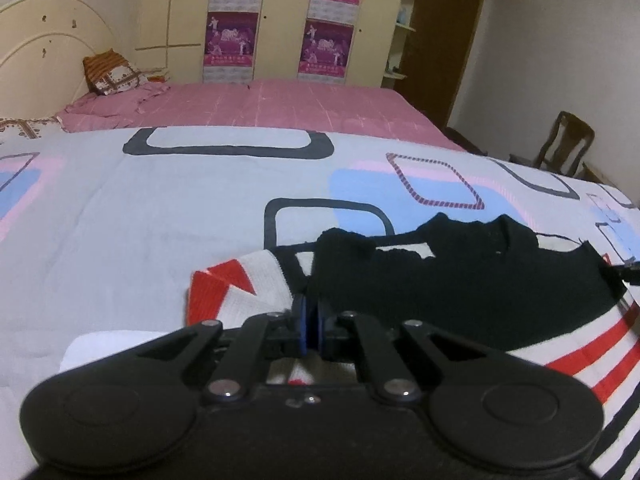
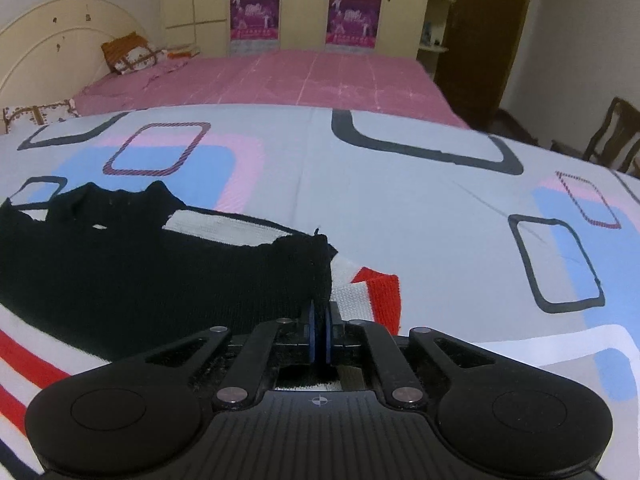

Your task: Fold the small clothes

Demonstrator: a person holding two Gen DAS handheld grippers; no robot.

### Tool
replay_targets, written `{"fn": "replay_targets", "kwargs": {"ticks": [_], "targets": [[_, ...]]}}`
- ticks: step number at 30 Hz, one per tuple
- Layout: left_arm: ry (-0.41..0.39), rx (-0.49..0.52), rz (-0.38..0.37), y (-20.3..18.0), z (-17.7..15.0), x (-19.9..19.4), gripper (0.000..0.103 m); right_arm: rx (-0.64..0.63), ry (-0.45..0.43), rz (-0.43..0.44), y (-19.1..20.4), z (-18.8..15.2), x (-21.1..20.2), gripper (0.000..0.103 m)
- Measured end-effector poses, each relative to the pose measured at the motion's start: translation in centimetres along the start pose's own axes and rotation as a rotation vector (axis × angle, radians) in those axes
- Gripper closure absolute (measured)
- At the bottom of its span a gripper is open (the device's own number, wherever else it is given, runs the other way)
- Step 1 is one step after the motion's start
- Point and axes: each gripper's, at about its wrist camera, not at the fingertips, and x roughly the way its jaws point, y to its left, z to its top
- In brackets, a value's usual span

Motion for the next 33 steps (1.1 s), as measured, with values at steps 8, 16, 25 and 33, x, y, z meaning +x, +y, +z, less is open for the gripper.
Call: {"fn": "replay_targets", "kwargs": {"ticks": [8,16,25,33], "targets": [[-0.107,0.039,-0.026,-2.8,0.7,-3.4,0.046,-0.024,-0.174,0.065,3.2,-0.1,-4.7,0.068],[0.033,0.21,-0.141,-11.3,-0.8,0.3,0.03,-0.149,-0.098,0.245,12.2,-0.9,-1.9,0.069],[-0.007,0.147,0.081,-4.2,-1.5,-0.4,0.023,-0.016,-0.088,-0.012,2.3,-1.7,-0.8,0.069],[-0.138,0.116,0.064,-8.1,-2.1,-4.4,0.031,-0.072,-0.169,0.056,6.8,-2.2,-5.1,0.039]]}}
